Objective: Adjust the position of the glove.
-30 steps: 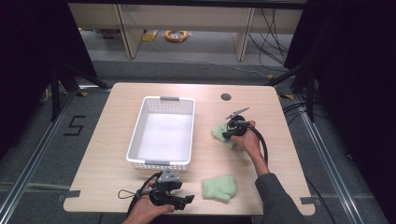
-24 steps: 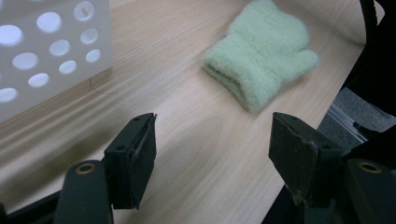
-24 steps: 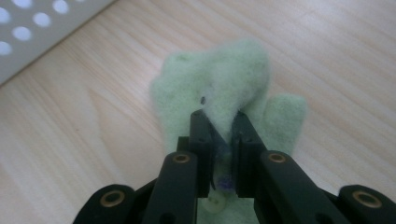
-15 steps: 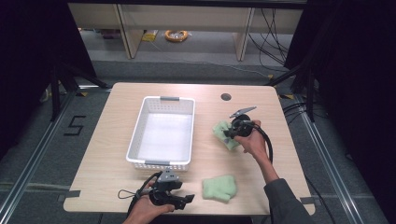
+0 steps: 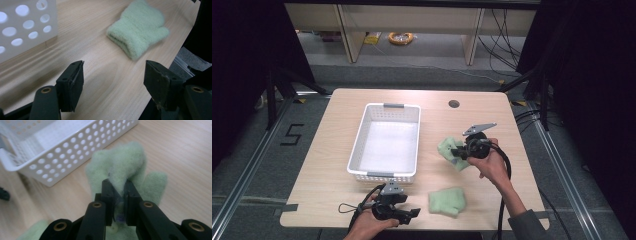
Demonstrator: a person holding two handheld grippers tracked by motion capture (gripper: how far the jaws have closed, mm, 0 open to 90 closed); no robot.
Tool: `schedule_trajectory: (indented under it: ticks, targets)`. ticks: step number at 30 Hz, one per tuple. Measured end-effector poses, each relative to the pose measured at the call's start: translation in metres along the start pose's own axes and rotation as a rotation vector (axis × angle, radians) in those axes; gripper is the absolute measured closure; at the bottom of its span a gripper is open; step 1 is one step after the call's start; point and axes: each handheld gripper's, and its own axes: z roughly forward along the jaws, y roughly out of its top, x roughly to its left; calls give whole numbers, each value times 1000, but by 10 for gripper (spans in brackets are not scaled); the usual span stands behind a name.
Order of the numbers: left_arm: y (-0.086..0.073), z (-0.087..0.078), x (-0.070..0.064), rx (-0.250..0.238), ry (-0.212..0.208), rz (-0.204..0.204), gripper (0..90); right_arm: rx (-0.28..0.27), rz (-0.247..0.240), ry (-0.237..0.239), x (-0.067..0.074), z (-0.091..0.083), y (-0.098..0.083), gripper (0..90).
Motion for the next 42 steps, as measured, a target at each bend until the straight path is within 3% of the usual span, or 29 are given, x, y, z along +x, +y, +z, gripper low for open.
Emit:
schedule_trajectory:
  ticks: [1,2,13,17,19,21,23,28,29,30,32,38,39,41,42]
  targets:
    - [0,0,0,-1,-1,0,321,-7,-22,12,3,-2,-3,819]
    - [0,0,1,4,1,3,321,-3,0,23,8,-5,-5,819]
    - [0,0,-2,3,7,2,324,-14,-53,90,41,-20,-33,816]
    - [0,0,-2,-1,-2,-7,324,-4,-25,107,52,-19,-42,815]
    - [0,-1,-2,-6,7,1,325,3,-62,108,54,-18,-46,815]
    - [0,-1,-1,-4,2,3,326,2,-66,106,58,-18,-49,814]
    - [0,-2,-1,1,-2,7,325,25,-53,118,61,-21,-50,813]
    - [0,-1,-2,-7,1,-1,326,12,-74,126,70,-26,-53,812]
    - [0,-1,-2,-7,-4,1,327,3,-47,135,75,-26,-54,812]
    - [0,-2,-2,-9,1,0,327,0,-79,131,76,-26,-56,811]
    - [0,-2,-2,-9,-1,1,328,15,-76,137,77,-28,-57,811]
    - [-1,-1,-2,-4,-5,-10,329,40,-83,148,85,-22,-68,808]
    - [-1,-1,-2,-10,-6,-12,329,43,-65,158,87,-21,-69,807]
    - [0,-1,-2,-11,-3,-2,330,27,-63,146,87,-18,-72,805]
    - [0,-1,-3,-12,-2,-2,331,46,-73,146,86,-18,-71,804]
